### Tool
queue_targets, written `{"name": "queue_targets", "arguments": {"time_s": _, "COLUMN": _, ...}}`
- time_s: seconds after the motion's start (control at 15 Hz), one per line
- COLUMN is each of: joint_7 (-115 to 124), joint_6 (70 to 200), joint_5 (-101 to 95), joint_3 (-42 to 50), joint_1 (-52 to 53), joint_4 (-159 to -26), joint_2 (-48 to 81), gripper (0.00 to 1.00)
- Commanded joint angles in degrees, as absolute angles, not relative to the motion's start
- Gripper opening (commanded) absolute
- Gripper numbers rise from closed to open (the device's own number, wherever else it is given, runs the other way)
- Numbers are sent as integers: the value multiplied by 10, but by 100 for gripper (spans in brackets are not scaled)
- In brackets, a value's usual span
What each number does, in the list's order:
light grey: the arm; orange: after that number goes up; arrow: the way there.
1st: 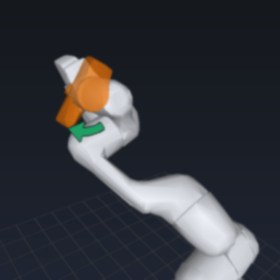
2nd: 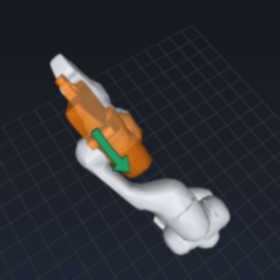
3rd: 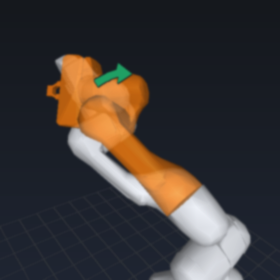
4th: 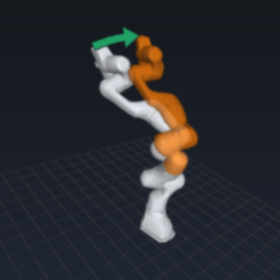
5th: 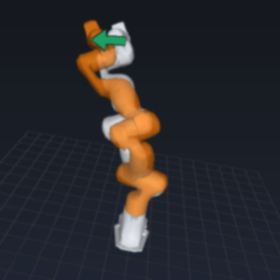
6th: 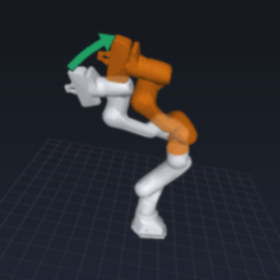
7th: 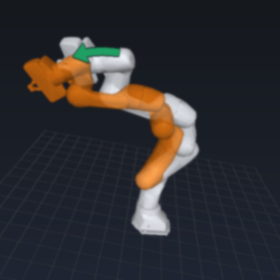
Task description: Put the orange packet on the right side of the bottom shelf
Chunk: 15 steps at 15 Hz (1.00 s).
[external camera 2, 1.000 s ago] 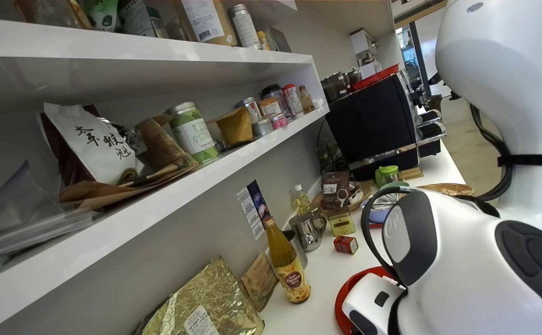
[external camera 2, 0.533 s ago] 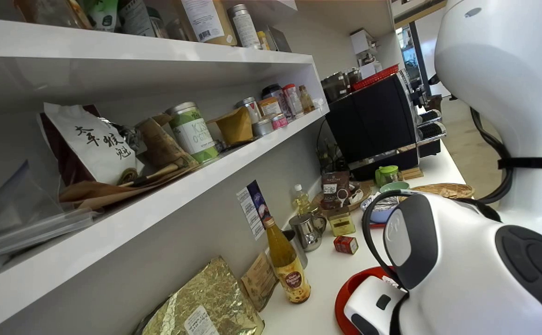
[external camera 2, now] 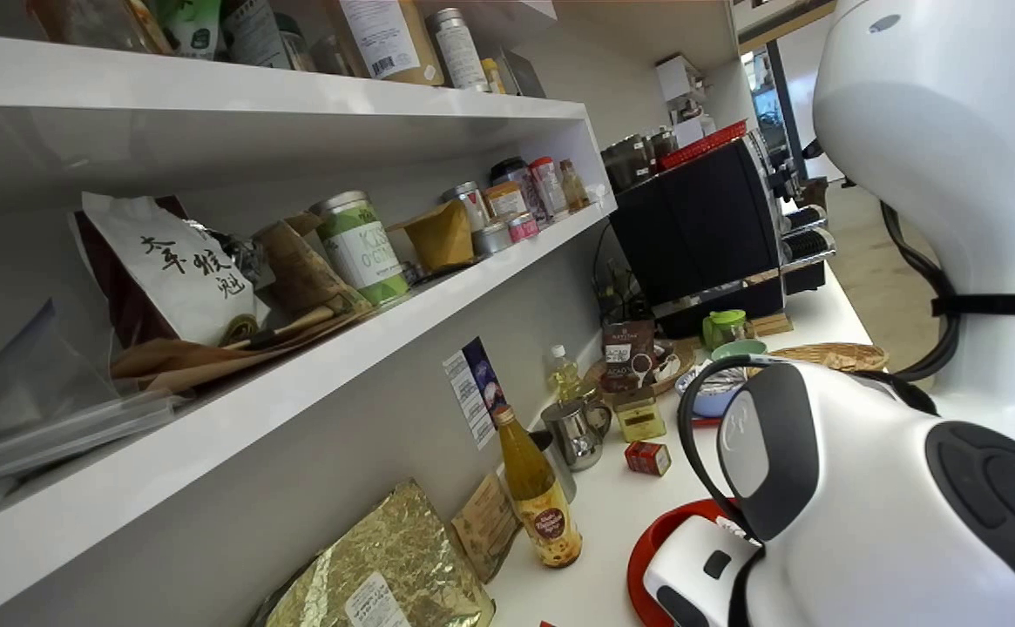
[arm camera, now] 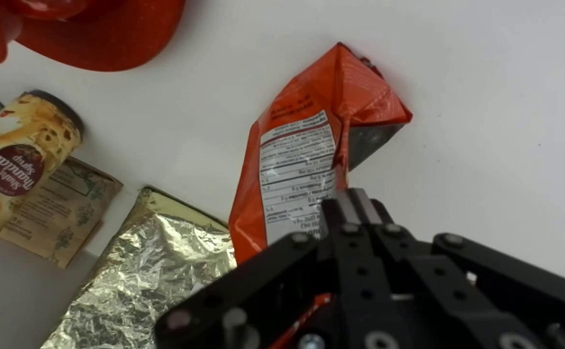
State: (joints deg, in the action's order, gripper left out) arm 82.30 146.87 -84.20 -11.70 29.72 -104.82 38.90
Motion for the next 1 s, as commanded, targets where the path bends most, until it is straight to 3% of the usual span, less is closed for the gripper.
{"name": "queue_targets", "arguments": {"time_s": 0.0, "joint_7": 840, "joint_6": 1457, "joint_5": -853, "joint_3": -128, "joint_1": 290, "joint_4": -1036, "joint_2": 397, "gripper": 0}}
{"name": "queue_targets", "arguments": {"time_s": 0.4, "joint_7": 864, "joint_6": 1464, "joint_5": -845, "joint_3": -132, "joint_1": 286, "joint_4": -1036, "joint_2": 399, "gripper": 0}}
{"name": "queue_targets", "arguments": {"time_s": 0.47, "joint_7": 818, "joint_6": 1499, "joint_5": -831, "joint_3": -127, "joint_1": 241, "joint_4": -1063, "joint_2": 357, "gripper": 0}}
{"name": "queue_targets", "arguments": {"time_s": 0.93, "joint_7": 732, "joint_6": 1522, "joint_5": -720, "joint_3": -147, "joint_1": 191, "joint_4": -1142, "joint_2": 221, "gripper": 0}}
